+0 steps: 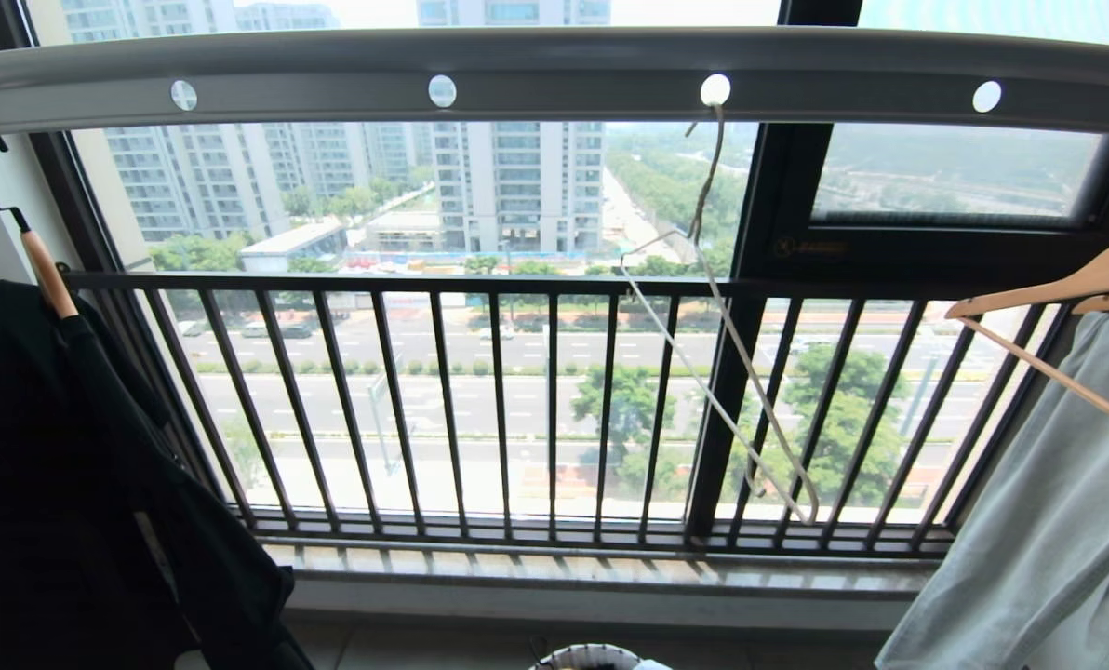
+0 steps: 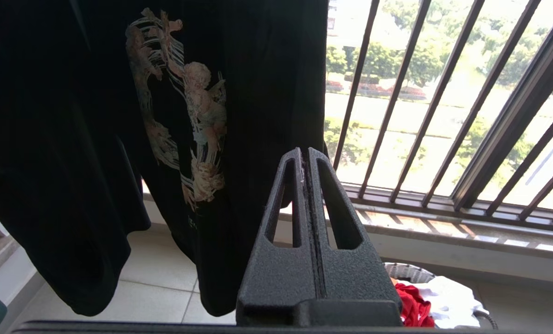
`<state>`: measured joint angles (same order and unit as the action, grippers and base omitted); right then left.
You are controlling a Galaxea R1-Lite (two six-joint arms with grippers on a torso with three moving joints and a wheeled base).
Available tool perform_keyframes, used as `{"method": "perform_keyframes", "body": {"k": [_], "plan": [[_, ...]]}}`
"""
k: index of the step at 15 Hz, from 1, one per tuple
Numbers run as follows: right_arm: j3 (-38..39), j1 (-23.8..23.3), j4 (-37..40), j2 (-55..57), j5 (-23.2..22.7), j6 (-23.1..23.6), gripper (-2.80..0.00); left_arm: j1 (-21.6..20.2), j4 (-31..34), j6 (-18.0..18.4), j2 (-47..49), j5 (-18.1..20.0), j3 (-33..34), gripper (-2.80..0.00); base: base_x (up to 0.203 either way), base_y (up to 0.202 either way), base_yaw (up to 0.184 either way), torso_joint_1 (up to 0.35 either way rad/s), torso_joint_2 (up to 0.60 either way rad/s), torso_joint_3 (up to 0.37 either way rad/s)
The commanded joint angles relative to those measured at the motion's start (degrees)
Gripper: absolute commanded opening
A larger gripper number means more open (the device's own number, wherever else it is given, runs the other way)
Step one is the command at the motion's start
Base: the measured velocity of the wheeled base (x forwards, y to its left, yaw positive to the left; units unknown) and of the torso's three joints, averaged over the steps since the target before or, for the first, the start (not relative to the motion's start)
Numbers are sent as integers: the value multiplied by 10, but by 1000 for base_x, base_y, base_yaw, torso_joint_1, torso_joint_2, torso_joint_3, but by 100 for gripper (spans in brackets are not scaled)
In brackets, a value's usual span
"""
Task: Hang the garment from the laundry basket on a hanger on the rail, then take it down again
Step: Pick up the clothes rack on the clothesline
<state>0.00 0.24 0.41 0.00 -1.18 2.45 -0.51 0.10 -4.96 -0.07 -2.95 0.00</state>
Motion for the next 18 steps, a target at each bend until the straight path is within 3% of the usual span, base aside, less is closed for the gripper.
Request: {"method": "perform_keyframes", "body": {"k": [1, 10, 14, 18], "plan": [[-1, 0, 0, 1, 0, 0, -280, 0, 0, 0, 1, 0, 0, -280, 0, 0, 0, 0, 0, 0], [-11, 0, 8, 2, 6, -2, -280, 0, 0, 0, 1, 0, 0, -280, 0, 0, 0, 0, 0, 0], [-93, 0, 72, 24, 5, -1, -280, 0, 0, 0, 1, 0, 0, -280, 0, 0, 0, 0, 0, 0], [-188, 0, 102, 132, -24, -2, -280, 0, 0, 0, 1, 0, 0, -280, 0, 0, 0, 0, 0, 0]]}}
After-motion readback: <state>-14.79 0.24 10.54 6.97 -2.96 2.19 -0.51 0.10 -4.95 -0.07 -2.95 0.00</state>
